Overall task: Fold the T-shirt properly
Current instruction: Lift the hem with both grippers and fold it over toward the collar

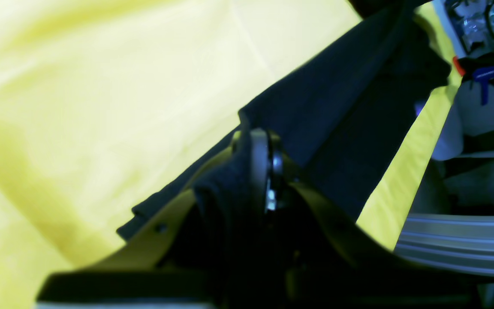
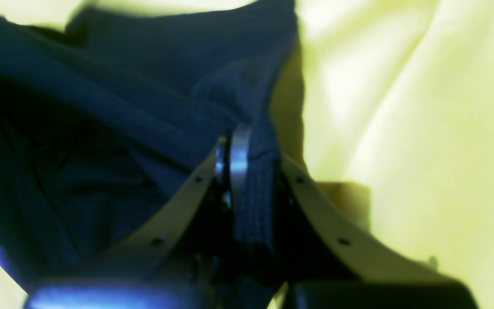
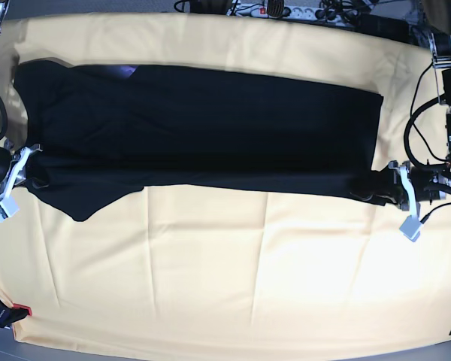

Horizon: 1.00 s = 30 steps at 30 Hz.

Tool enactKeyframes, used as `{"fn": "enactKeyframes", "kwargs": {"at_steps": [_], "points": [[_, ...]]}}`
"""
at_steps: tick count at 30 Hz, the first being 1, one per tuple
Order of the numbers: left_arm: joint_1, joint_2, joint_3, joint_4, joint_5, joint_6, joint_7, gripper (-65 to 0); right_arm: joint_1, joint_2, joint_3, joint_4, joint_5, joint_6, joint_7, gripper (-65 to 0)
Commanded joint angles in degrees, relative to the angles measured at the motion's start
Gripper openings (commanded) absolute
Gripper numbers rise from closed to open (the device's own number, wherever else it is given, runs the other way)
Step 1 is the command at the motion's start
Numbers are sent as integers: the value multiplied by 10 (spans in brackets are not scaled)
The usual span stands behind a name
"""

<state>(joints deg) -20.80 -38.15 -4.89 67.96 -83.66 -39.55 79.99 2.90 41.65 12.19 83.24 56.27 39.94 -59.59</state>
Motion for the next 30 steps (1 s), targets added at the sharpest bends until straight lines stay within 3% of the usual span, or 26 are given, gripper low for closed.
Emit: {"fn": "enactKeyframes", "kwargs": {"at_steps": [1,8,20,21,24,25,27,30], "points": [[-14,-19,-5,9,-13,-4,0,-650,12,21,6,8,1,1,8,-650],[-11,-26,-5,9,-13,39,0,-650,5,22,6,8,-23,1,10,-650],[100,-28,-5,100,-13,49,0,-650,-13,22,6,8,-24,1,6,-649],[108,-28,-5,110,-13,49,0,-582,-13,22,6,8,-24,1,6,-583],[125,-29,-5,126,-13,48,0,-283,-10,22,6,8,-23,1,6,-314],[128,-28,-5,127,-13,49,0,-218,-9,23,6,8,-22,1,6,-238],[130,-28,-5,127,-13,49,0,-188,2,24,6,8,-20,1,6,-158],[130,-28,-5,127,-13,49,0,-188,22,23,6,8,-5,1,6,-153]]}}
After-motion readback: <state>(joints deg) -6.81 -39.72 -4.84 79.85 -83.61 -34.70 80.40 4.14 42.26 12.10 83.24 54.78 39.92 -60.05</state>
